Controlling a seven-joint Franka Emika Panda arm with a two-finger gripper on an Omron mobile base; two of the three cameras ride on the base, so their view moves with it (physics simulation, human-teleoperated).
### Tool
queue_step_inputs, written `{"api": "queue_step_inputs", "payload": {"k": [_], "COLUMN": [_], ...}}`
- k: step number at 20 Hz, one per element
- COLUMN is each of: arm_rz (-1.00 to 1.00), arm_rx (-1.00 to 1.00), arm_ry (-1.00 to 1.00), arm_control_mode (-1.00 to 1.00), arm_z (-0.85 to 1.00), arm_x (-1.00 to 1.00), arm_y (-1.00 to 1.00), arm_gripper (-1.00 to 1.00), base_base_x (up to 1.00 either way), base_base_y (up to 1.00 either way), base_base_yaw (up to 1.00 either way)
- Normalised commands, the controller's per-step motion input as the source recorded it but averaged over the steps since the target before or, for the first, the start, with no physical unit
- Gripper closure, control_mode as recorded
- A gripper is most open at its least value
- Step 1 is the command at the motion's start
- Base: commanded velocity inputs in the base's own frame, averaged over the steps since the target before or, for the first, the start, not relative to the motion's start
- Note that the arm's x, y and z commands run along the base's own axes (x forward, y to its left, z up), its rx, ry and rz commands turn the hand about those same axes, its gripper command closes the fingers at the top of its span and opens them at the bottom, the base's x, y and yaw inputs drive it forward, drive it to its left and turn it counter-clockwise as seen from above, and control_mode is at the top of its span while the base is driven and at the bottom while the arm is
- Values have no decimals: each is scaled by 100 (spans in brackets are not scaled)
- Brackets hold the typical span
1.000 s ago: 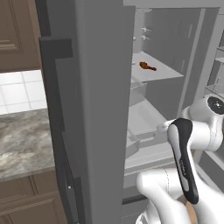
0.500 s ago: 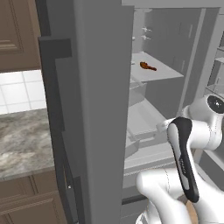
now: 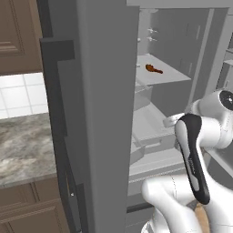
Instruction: Place one cucumber and one chicken drumstick in each tupperware on the nearby counter, to pack two identical lunches.
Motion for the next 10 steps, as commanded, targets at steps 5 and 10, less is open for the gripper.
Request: {"api": "queue_step_inputs", "payload": {"k": [5,10], "arm_rz": [-2,0], "arm_rx": [0,0], "arm_ry": [0,0], "arm_control_mode": [-100,-100], "arm_z": [54,42], "arm_x": [31,43], "arm_y": [15,6], "arm_gripper": [-100,-100], "base_base_x": [0,0], "base_base_y": [0,0], "base_base_yaw": [0,0]}}
